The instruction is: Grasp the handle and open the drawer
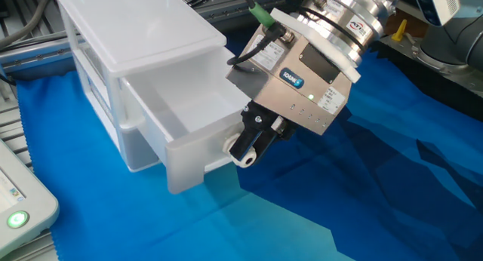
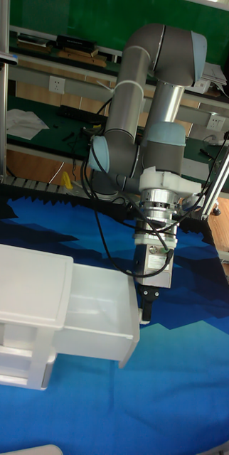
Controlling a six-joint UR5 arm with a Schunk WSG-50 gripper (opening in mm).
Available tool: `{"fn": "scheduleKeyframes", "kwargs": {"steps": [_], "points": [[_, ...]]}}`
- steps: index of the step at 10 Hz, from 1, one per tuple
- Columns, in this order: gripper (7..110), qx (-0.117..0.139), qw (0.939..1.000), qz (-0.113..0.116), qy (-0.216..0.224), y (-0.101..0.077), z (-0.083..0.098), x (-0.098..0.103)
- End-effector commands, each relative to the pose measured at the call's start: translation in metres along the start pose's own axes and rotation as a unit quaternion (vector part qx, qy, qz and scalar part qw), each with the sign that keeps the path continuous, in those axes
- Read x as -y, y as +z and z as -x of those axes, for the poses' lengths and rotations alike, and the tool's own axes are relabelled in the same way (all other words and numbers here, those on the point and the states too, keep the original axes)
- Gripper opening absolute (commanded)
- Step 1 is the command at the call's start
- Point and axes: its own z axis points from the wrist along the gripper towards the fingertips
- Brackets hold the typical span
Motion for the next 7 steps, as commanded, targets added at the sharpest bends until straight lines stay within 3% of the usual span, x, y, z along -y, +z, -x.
{"fn": "scheduleKeyframes", "kwargs": {"steps": [1,4,7], "points": [[7,-0.034,0.9989,0.032,-0.006,-0.002,-0.019,-0.015],[7,-0.09,0.995,0.041,-0.007,-0.005,-0.047,-0.019],[7,-0.075,0.9947,0.066,-0.024,-0.005,-0.04,-0.031]]}}
